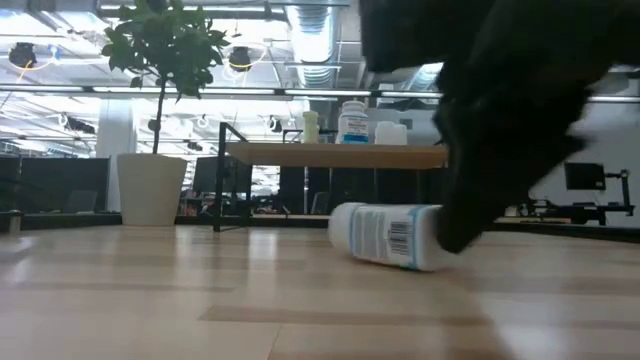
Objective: Pick and place medicine bottles onto shelf by color
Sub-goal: Put the white and blue pill bottle on the shelf aligned with white and blue pill bottles
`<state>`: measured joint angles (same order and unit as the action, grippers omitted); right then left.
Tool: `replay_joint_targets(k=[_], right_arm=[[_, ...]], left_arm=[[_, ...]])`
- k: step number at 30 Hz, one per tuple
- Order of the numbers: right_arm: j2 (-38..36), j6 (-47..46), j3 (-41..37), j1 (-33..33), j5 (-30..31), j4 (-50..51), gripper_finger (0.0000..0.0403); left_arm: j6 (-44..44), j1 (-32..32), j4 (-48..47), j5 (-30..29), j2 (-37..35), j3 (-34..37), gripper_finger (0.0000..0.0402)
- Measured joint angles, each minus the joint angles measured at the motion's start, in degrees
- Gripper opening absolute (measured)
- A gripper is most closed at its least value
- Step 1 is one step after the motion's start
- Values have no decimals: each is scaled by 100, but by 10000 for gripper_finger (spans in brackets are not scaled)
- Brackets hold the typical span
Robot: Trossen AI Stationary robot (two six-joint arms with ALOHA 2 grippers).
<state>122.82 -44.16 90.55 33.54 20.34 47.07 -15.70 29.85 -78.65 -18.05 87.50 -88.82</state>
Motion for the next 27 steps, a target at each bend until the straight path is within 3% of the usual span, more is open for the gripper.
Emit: replay_joint_targets(k=[10,16,21,24,27], right_arm=[[-32,1059,-1,-697,122,546,81],[-359,1518,-3,-1058,146,1611,81],[-1246,1776,-129,-1208,427,2446,81],[-2102,2060,-834,-1364,561,1835,81],[-3077,2331,-2031,-1523,341,681,81]], left_arm=[[174,-24,-46,-39,0,0,192],[306,-63,-189,-47,0,0,192],[381,-263,-251,-139,-22,0,192],[424,-415,-271,-214,-24,0,192],[591,-553,-243,-208,-26,13,192]])
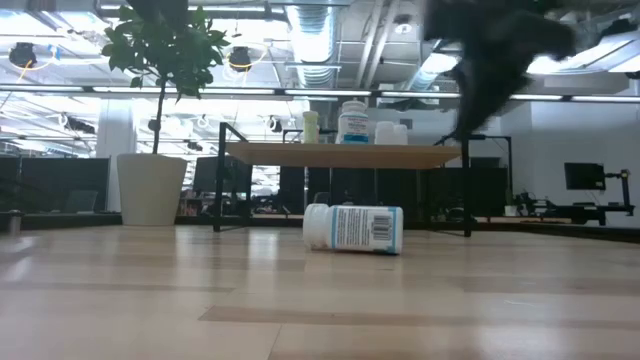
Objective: Pick and place medicine bottles onto shelf by color
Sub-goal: Put the white and blue pill bottle on the shelf aligned with white and blue pill bottles
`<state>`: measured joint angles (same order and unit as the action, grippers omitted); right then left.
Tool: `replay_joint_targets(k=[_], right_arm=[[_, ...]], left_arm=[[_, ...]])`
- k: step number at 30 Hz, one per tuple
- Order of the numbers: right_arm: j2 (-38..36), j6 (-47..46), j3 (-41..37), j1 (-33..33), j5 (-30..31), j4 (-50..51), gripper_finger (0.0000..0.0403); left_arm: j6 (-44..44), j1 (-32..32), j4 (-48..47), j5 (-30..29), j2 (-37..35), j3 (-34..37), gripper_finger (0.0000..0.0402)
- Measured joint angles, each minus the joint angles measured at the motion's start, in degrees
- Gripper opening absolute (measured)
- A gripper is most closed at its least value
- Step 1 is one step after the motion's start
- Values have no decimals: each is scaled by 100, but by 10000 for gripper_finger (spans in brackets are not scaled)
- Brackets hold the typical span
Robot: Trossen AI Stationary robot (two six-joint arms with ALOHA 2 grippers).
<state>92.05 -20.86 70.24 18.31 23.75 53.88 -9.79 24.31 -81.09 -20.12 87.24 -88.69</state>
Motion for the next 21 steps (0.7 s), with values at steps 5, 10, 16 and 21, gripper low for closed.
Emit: replay_joint_targets(k=[5,10,16,21], right_arm=[[-1399,-61,-2099,-194,-1053,-2263,81],[-2027,-519,-3028,-87,-1193,-3676,81],[-1848,-699,-3060,122,-1152,-4160,81],[-1453,-479,-3026,151,-1172,-4432,91]], left_arm=[[291,-307,797,399,-335,608,192],[328,-485,2616,680,-798,1753,192],[335,-516,5110,633,-702,3042,192],[421,-608,6550,493,-320,3766,192]])
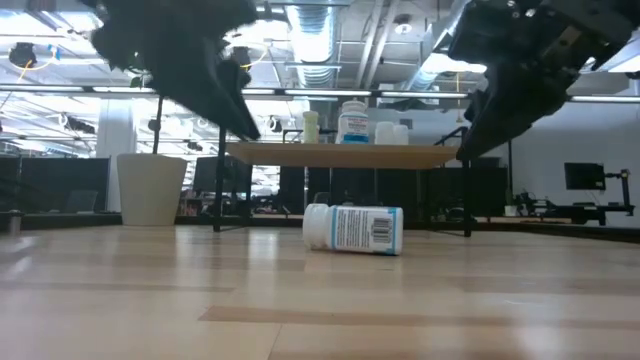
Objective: Pick and place medicine bottles onto shelf by color
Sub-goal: Put the white and blue pill bottle on the shelf aligned with white and blue pill bottles
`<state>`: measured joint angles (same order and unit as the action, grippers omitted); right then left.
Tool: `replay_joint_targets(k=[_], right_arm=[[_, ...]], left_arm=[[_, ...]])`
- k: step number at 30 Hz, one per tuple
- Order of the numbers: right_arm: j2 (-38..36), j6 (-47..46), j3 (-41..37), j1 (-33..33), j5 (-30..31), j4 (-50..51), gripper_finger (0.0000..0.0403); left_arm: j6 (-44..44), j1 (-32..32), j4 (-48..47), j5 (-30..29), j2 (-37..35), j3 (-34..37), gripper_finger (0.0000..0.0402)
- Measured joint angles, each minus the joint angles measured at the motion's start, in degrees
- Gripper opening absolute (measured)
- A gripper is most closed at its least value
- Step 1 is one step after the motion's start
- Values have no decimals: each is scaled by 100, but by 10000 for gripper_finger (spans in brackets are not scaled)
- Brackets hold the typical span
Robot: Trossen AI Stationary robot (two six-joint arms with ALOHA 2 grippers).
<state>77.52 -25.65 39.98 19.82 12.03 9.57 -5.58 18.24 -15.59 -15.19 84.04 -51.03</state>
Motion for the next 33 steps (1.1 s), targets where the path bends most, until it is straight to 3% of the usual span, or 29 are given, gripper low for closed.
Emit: replay_joint_targets(k=[5,12,16,23,33], right_arm=[[320,25,214,-30,-15,-27,132],[866,497,567,-222,-17,-12,237],[1275,514,798,-301,-17,-160,274],[2099,670,1308,-356,-43,-141,286],[2687,1079,1958,-404,-93,106,286]], left_arm=[[-108,-289,443,159,376,258,193],[74,-507,1041,491,992,241,193],[198,-603,1389,489,1234,243,193],[347,-734,1745,761,1556,222,193],[495,-811,2217,1137,1763,199,193]])
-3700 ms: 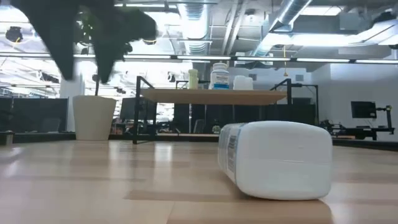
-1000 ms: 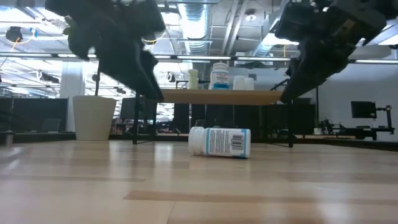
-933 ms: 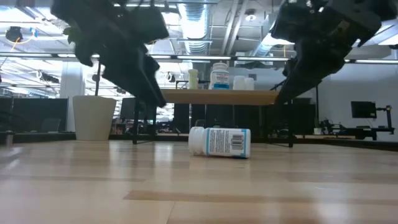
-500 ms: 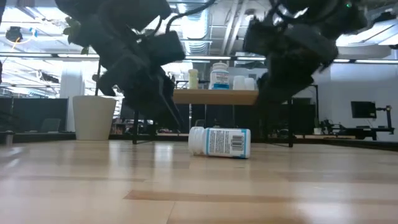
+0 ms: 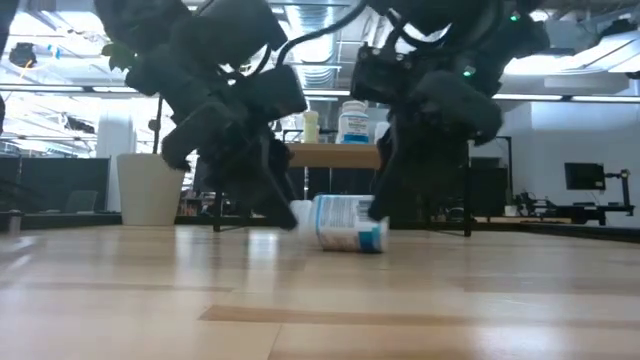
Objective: Pick and place medicine bottles onto shelf by color
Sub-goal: Put the white and blue pill bottle on the shelf aligned with white and blue pill bottles
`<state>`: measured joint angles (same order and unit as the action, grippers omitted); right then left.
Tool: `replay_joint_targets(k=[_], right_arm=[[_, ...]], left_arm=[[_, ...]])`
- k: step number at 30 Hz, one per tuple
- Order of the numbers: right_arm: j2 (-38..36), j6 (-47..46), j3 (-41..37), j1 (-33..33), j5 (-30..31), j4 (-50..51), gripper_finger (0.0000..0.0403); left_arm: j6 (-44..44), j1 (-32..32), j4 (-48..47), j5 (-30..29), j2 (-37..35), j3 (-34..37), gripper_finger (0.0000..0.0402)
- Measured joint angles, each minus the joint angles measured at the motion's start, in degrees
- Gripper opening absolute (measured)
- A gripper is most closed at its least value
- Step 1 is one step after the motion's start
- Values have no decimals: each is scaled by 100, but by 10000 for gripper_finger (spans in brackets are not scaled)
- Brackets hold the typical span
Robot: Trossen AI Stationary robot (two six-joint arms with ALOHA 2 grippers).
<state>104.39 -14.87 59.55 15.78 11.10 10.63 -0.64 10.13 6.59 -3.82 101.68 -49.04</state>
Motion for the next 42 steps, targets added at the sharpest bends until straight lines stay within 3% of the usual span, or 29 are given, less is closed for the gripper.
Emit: replay_joint_targets(k=[16,30,42], right_arm=[[-17,-158,41,26,-84,170,286],[1,-395,29,233,-95,282,286],[-1,-464,32,228,-73,218,286]], left_arm=[[155,2,366,40,255,-132,193],[1027,0,-444,-292,246,-1325,193],[1008,15,-902,-313,246,-1517,193]])
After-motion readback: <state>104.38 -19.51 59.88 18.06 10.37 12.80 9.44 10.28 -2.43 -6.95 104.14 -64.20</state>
